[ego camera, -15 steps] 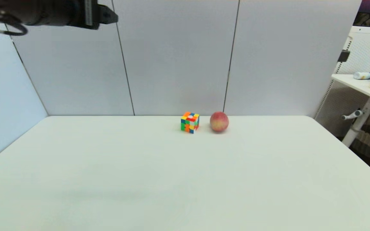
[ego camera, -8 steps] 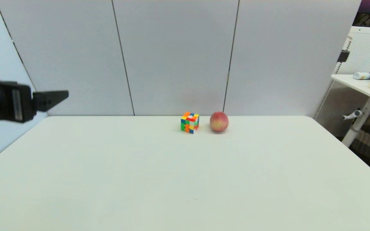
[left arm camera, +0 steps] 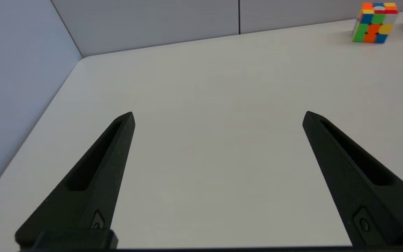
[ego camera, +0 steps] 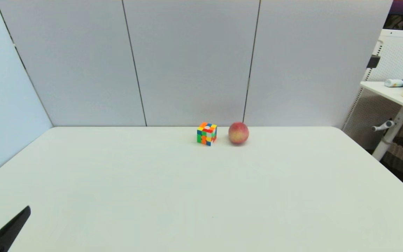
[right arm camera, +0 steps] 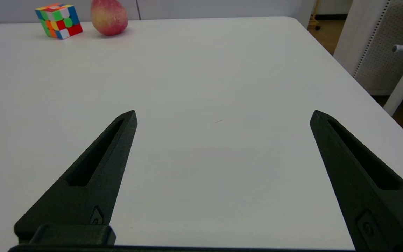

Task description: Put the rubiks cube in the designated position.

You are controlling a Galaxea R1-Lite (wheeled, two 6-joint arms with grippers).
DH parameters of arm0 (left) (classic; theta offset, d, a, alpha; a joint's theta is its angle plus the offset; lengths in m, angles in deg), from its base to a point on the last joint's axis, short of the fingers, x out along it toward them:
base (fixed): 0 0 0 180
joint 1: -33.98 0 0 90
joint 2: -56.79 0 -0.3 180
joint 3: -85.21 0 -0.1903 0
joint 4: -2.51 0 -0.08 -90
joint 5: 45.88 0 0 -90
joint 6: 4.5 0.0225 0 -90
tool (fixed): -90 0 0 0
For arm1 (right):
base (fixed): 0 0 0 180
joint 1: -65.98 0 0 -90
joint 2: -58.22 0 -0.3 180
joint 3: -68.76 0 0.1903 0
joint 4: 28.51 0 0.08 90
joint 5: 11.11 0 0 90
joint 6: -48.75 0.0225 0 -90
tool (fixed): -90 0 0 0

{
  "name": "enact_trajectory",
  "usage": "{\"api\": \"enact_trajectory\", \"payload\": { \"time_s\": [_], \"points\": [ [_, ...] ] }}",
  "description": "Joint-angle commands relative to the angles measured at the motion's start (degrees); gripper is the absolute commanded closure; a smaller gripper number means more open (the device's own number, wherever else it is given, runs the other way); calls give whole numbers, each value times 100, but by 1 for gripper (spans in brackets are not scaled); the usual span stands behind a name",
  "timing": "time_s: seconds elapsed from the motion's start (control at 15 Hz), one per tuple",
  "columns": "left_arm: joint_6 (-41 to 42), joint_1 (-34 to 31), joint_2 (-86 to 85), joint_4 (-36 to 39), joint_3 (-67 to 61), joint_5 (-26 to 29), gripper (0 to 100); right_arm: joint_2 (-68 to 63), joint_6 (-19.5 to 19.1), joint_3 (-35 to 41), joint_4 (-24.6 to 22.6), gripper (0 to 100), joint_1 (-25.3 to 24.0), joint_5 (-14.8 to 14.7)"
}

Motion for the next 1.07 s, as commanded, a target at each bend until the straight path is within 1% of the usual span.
{"api": "enact_trajectory", "payload": {
  "time_s": [0.07,0.13,0.27,0.4,1.07],
  "points": [
    [21,-350,-2969,-1775,-787,380,0,0,0,9,-7,0,-2,0],
    [56,-350,-3286,-2039,-866,353,0,0,0,0,2,0,-2,0],
    [320,-350,-3260,-1854,-945,371,0,0,0,9,2,0,-2,0],
    [381,-350,-3251,-1837,-945,380,0,0,0,9,2,0,-2,-9],
    [250,-350,-3260,-1863,-945,353,0,0,0,0,-7,0,-2,0]
  ]
}}
